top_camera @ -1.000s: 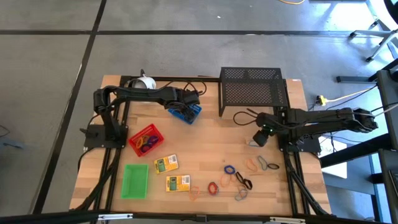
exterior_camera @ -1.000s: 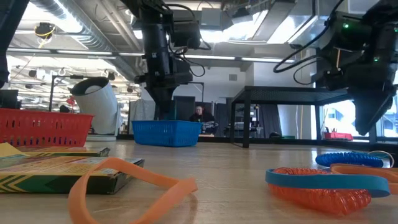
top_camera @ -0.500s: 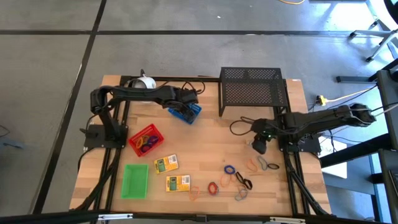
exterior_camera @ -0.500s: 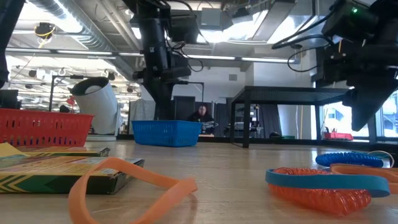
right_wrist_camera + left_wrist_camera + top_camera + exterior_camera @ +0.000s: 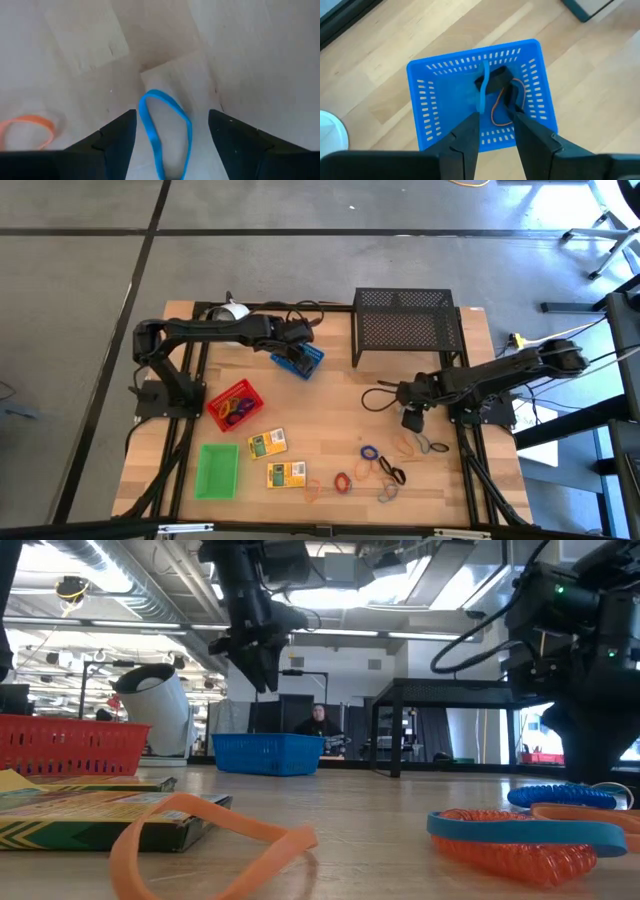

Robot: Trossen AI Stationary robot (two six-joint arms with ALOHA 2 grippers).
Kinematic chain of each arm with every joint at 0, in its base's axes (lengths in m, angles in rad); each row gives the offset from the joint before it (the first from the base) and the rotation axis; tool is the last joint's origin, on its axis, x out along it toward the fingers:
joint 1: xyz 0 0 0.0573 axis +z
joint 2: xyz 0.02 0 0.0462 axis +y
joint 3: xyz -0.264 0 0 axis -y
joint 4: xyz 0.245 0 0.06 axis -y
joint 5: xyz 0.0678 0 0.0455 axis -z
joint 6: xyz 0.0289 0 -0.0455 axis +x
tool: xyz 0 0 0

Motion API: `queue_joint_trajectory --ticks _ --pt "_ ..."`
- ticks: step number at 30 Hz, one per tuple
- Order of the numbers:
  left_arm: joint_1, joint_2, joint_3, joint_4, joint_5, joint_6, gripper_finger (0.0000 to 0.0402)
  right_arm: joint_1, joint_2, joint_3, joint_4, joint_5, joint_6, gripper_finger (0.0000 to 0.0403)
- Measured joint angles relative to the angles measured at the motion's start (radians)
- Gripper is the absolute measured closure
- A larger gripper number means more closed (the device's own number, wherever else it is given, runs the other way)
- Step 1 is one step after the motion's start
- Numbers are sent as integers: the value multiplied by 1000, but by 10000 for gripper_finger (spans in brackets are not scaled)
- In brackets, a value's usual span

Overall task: Pick & Place Office Desk Supplies
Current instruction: Put the blue rubber band into the blue bin

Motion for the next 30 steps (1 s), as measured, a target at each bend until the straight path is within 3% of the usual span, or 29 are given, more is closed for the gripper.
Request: queue_joint_trajectory --ticks 12,17,25,30 --pt "-35 -32 0 5 18 -33 286 0 90 9 22 14 -8 182" --pt "-65 -32 0 13 18 -66 286 0 92 8 26 11 -5 243" --pt "-130 -62 0 121 14 -88 286 -1 94 8 39 -24 -5 386" --pt "-163 -91 0 194 -9 -86 286 -1 91 13 42 -35 -9 392"
